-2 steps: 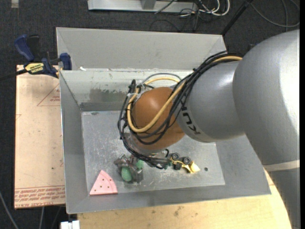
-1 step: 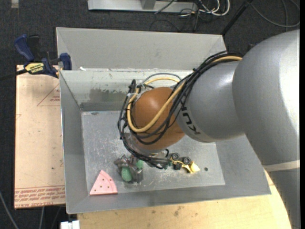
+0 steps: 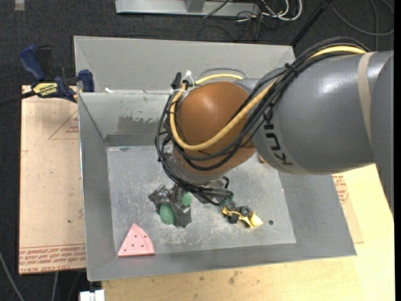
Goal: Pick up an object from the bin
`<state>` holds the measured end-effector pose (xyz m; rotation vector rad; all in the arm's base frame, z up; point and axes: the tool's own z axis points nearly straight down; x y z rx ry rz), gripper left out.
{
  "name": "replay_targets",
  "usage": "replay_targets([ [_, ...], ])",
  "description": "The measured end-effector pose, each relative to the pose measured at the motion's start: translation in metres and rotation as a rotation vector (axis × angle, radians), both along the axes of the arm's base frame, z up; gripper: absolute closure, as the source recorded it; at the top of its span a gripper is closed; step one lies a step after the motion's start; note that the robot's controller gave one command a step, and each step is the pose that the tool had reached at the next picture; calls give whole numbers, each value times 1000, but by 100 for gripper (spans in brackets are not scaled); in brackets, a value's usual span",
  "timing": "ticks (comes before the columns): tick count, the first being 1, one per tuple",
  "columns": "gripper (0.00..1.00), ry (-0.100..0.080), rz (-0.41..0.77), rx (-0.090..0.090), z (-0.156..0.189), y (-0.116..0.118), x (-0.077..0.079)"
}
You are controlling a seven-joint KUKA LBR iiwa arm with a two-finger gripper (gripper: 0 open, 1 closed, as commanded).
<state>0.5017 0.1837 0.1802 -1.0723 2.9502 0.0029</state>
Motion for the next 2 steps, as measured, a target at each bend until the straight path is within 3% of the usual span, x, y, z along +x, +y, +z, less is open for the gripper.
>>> replay_targets([
  [1,100,0,-1,0,0,0,0],
  [2,100,-1,1,0,83,2,17],
])
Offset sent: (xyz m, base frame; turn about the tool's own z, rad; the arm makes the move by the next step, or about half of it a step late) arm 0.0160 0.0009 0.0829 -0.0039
